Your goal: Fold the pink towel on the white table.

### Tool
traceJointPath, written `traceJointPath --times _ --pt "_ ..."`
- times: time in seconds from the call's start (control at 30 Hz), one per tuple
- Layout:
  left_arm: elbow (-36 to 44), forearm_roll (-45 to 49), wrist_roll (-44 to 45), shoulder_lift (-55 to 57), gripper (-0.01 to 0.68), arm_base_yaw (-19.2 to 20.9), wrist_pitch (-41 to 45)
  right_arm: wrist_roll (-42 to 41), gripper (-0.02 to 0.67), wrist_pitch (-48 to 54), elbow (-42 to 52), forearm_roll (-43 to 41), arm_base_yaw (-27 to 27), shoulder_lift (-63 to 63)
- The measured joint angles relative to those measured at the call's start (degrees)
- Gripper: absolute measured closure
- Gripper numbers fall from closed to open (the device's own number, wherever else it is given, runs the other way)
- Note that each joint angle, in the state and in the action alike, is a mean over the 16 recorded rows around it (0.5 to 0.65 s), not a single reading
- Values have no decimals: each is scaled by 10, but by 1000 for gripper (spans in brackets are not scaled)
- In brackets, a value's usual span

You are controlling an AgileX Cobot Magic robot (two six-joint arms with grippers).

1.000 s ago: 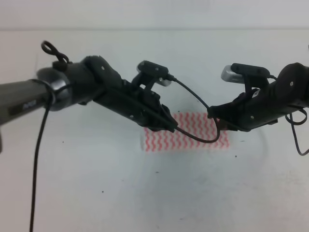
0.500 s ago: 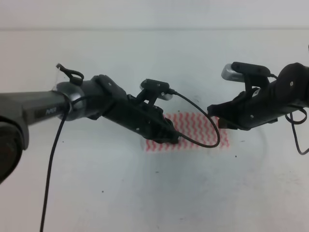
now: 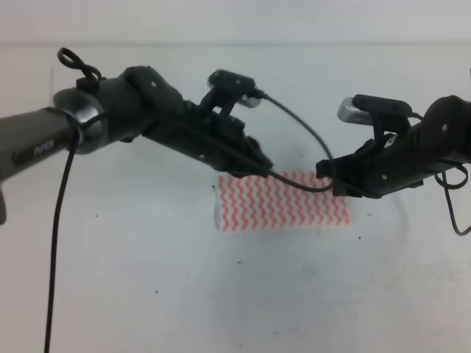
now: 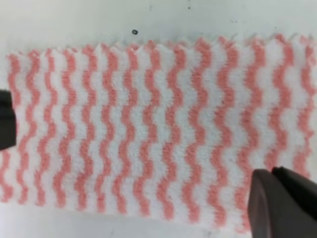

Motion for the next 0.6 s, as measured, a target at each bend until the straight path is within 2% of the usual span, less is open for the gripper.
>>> traceJointPath --times 0.17,0.6 --pt "-4 24 -25 -1 678 13 11 5 657 4 -3 1 -5 0" --pt "-4 34 -42 40 678 26 33 12 569 34 -37 1 -14 8"
